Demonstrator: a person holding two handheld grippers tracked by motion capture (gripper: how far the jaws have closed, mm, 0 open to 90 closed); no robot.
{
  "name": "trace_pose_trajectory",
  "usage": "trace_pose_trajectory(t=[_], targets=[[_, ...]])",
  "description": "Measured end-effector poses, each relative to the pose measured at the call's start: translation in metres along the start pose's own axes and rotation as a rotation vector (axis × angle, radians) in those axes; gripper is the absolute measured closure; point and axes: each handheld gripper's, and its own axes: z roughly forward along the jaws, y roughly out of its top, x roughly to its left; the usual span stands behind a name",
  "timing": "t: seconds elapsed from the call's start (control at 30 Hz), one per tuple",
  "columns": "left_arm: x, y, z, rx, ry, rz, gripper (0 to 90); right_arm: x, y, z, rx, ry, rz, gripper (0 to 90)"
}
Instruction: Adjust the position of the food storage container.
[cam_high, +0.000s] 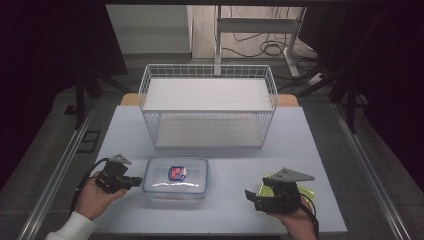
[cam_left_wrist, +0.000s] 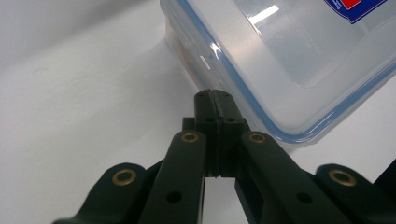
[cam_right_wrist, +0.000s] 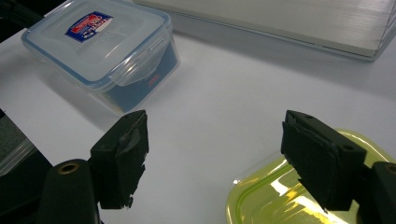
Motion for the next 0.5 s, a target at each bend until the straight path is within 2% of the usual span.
trace_pose_trajectory(t=[0.5], targets=[[-0.015, 0.008, 0.009, -0.010, -0.029, 0.011, 90.0, -0.001, 0.000, -0.001, -0.003, -0.002, -0.002, 23.2]])
